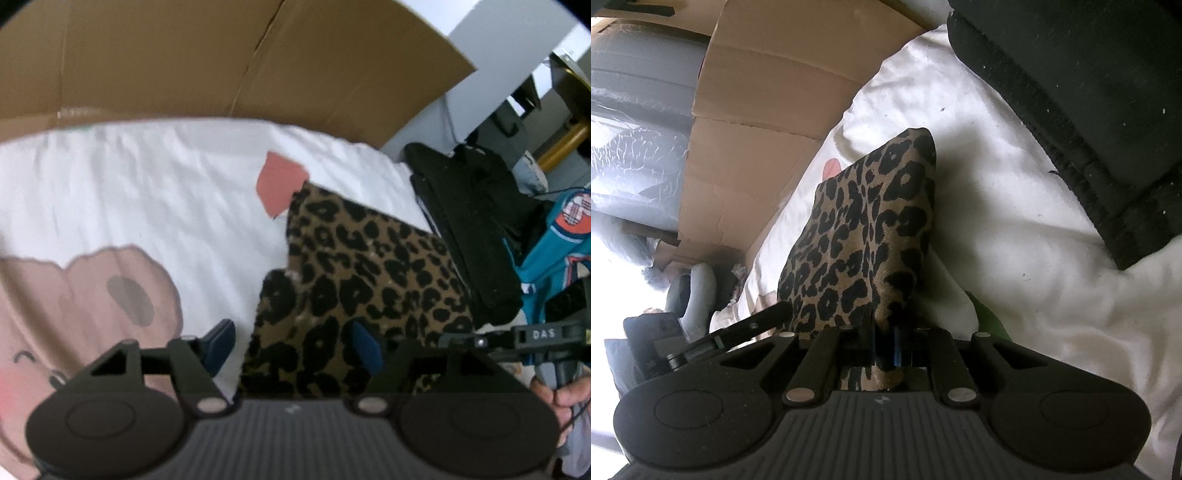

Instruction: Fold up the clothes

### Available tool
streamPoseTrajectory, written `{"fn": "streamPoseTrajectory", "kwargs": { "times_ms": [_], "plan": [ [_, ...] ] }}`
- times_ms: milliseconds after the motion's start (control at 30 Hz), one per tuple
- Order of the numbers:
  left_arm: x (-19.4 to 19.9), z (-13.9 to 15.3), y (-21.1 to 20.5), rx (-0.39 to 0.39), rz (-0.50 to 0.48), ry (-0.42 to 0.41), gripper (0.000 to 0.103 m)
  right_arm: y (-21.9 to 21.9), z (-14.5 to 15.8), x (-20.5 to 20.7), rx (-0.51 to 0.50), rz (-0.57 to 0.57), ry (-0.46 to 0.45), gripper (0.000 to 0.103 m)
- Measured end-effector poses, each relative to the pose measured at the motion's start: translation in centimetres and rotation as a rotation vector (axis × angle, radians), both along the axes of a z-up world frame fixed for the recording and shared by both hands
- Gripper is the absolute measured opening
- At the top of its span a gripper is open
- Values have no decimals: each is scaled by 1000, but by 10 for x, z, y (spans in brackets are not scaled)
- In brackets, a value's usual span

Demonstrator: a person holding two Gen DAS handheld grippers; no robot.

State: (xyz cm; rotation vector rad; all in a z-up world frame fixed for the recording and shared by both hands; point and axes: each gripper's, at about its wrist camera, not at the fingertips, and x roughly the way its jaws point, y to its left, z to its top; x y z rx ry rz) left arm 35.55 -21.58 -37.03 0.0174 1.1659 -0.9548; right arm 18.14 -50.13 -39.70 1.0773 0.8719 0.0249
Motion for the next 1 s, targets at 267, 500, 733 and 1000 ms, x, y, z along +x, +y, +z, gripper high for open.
{"fn": "streamPoseTrajectory", "kwargs": {
  "times_ms": [267,500,733,1000],
  "plan": [
    [7,-7,1,-21,-17,40,45,10,-5,2,46,18,-19,51],
    [18,-10,10,-58,-1,104,36,9,-15,-6,119,-33,-21,51],
    [27,-11,4,-54,-21,117,53,8,-28,-13,192,-111,-36,50],
    [31,-18,-6,-90,-33,163,64,13,-35,-4,211,-140,-29,40]
  ]
}}
